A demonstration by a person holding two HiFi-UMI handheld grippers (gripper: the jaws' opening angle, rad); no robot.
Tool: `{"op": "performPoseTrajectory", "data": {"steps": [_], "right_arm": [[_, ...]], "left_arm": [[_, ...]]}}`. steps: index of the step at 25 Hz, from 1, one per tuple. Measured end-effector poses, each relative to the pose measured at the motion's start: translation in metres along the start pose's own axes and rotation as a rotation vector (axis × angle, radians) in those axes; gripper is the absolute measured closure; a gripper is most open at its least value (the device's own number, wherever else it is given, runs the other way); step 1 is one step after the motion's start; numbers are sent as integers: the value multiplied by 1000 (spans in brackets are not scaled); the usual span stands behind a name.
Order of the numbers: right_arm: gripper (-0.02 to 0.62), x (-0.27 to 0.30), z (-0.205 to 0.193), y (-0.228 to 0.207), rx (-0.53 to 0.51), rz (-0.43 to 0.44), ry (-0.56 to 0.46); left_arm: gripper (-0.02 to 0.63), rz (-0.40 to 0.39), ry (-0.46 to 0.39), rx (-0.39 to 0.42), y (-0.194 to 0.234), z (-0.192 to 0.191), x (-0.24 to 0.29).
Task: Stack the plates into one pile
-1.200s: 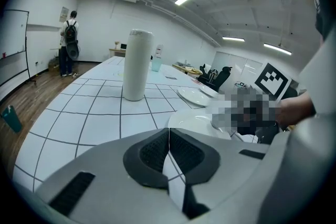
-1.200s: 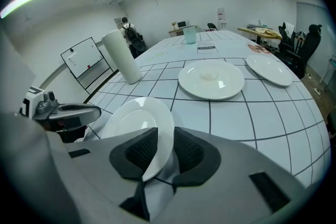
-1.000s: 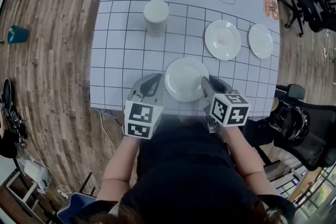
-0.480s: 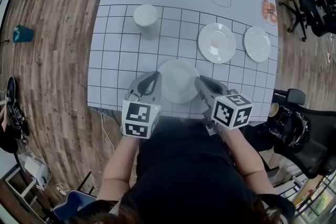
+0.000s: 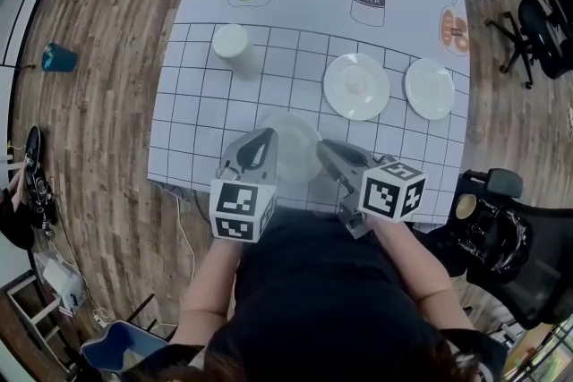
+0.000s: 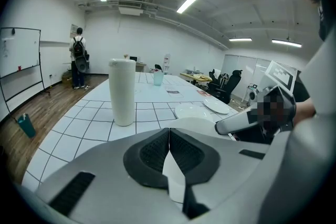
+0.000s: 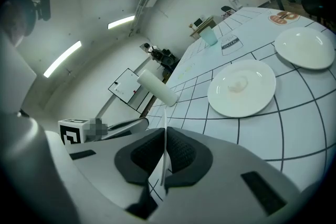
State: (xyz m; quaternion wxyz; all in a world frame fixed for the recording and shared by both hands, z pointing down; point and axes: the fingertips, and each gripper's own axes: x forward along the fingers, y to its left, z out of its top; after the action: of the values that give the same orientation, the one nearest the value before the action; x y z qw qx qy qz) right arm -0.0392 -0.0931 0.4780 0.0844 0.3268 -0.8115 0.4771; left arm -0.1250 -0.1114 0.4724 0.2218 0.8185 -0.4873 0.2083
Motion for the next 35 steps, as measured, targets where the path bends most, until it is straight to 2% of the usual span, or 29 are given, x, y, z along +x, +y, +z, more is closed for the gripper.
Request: {"op": "performPoseTrajectory", "data": {"steps": [4, 7, 16, 24, 30, 35], "right_arm": [[566, -12, 11, 2, -1, 52, -28], [566, -25, 24, -7, 36, 66, -76], [566, -78, 76, -65, 123, -11, -260], [566, -92, 108, -103, 189, -68, -413], [565, -90, 118, -121, 280, -80, -485], [563, -85, 114, -130, 336, -95, -489]], "left_arm": [[578, 17, -14, 9, -10, 8, 2], [578, 26, -23, 13, -19, 12, 7], [578, -6, -37, 41, -55, 33, 34], [578, -29, -45, 69, -70, 49, 55], [578, -32, -36, 76, -67, 53, 63], [578, -27, -24, 71, -61, 53, 68]]}}
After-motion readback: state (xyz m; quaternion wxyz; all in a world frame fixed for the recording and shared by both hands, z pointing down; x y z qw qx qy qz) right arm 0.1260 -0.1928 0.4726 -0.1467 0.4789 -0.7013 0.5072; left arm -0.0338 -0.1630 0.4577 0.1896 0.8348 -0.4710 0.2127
